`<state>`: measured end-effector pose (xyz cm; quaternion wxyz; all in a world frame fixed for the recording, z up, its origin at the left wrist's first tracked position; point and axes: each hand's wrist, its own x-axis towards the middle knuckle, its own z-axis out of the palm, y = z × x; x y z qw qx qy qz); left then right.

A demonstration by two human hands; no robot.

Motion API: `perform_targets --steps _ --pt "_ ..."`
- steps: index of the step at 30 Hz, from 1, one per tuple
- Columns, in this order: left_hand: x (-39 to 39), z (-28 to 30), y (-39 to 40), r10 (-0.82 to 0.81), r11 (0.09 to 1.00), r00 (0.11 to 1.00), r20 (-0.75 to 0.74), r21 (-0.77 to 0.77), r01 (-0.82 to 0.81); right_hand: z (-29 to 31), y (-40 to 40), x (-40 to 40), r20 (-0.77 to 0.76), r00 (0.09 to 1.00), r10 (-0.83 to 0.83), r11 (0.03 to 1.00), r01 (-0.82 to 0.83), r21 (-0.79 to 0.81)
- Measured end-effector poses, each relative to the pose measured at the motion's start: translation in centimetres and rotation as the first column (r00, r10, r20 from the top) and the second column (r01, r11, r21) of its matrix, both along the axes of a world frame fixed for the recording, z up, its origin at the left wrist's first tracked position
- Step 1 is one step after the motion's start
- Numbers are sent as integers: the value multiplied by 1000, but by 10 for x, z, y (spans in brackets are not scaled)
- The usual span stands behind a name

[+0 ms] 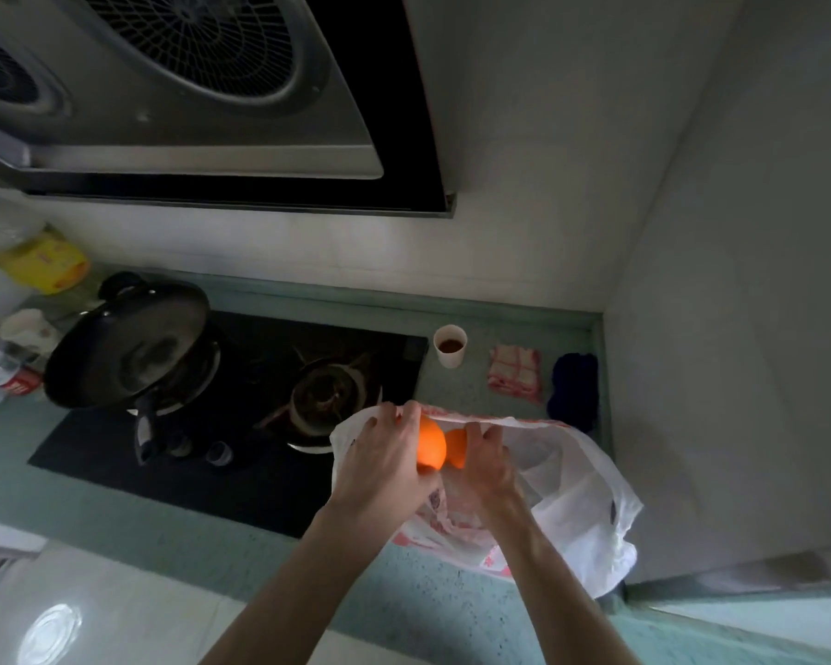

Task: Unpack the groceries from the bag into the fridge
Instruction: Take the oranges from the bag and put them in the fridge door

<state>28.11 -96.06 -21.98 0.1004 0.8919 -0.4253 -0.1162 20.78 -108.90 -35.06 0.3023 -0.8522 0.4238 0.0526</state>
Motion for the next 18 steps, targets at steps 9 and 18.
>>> perform_targets --steps 9,18 --pt "-12 29 23 -27 968 967 -253 -247 -37 97 -1 -72 23 999 -49 993 51 -108" --pt "0 87 85 21 834 949 -315 -518 -190 195 18 -68 308 944 121 975 -55 -216"
